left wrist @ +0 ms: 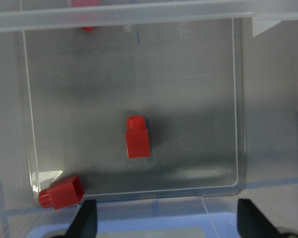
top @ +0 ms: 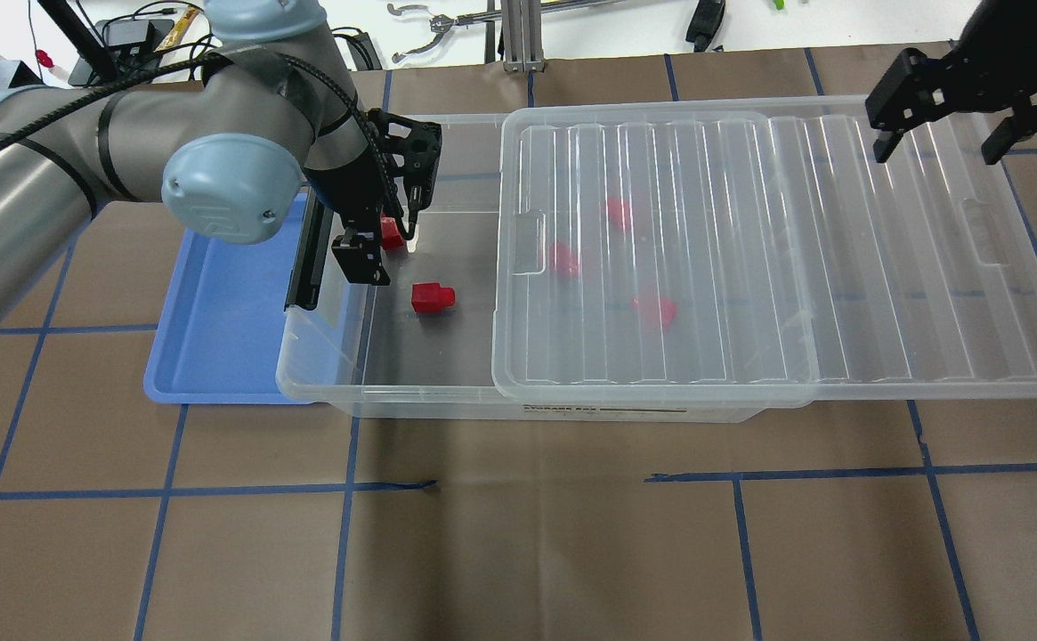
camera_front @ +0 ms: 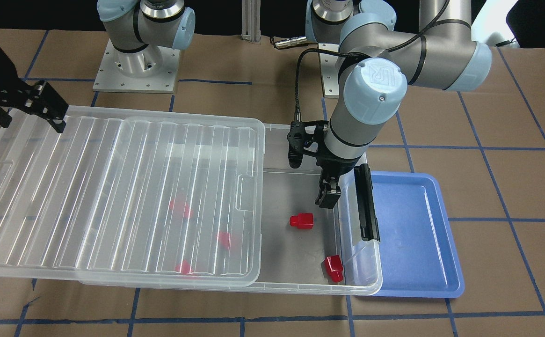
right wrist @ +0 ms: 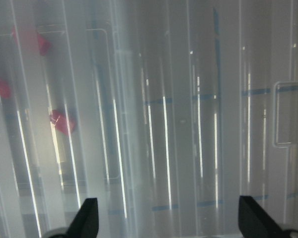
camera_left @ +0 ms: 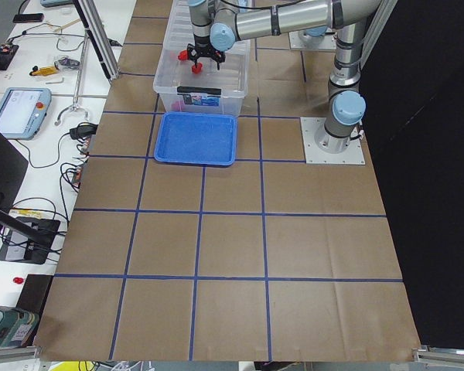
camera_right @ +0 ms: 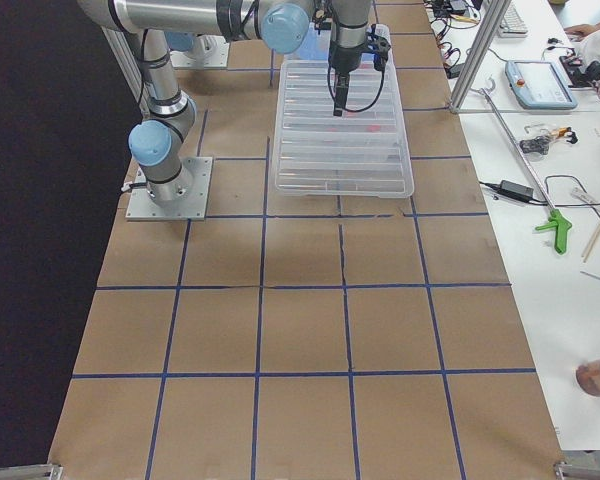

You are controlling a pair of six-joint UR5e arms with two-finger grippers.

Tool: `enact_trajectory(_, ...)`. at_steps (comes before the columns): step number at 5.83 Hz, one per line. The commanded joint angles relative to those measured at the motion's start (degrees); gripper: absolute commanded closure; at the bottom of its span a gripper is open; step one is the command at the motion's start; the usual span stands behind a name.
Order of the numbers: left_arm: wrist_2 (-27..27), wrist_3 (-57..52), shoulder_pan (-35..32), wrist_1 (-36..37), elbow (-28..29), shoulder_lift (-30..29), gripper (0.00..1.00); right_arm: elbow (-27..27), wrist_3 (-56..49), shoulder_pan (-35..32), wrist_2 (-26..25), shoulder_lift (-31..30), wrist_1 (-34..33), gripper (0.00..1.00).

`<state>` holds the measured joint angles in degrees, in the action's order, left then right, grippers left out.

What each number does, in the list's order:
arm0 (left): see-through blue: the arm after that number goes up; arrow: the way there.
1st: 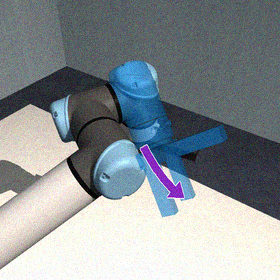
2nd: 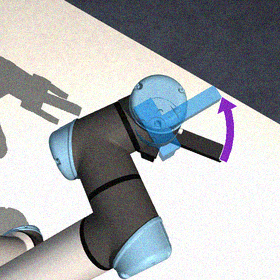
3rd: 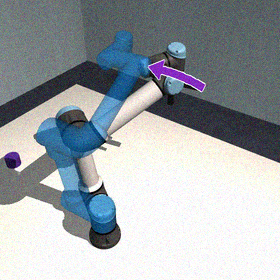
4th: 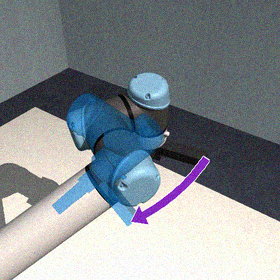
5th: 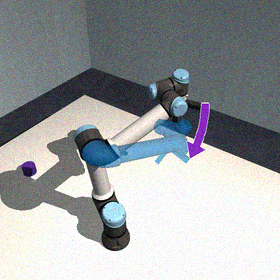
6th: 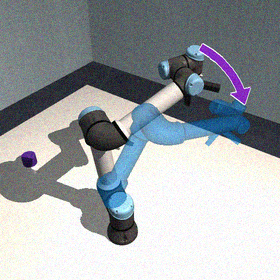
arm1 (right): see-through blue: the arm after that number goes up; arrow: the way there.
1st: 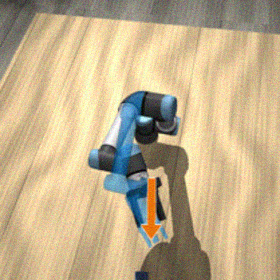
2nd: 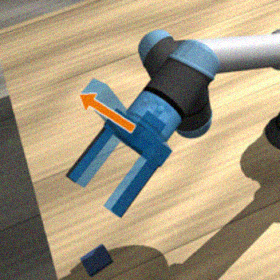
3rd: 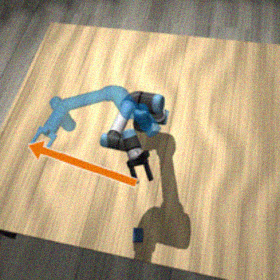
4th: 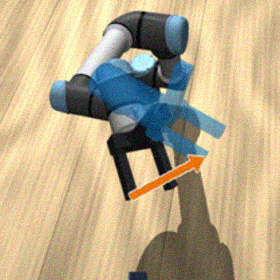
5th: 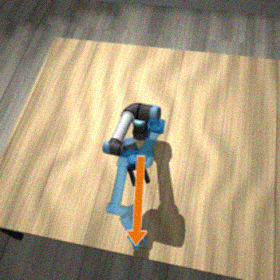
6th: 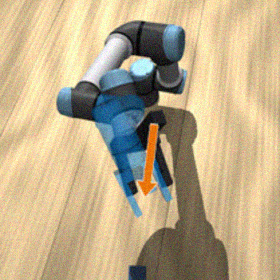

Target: Place red block in blue tray from box

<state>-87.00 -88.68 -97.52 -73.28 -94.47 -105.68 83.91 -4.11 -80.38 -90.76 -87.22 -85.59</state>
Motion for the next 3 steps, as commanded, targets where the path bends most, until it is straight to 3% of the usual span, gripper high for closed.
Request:
enact_trajectory(1,-0.1,-0.2,-2.1,7.0,-1.6,-5.0,0.02,-0.3,7.6,-7.8,0.2,-0.5,0.1,0.0)
enact_trajectory(3,-0.7,0.0,-2.8,14.3,-4.6,-8.8,0.02,-0.2,14.2,-13.1,0.5,-0.5,0.0,0.0)
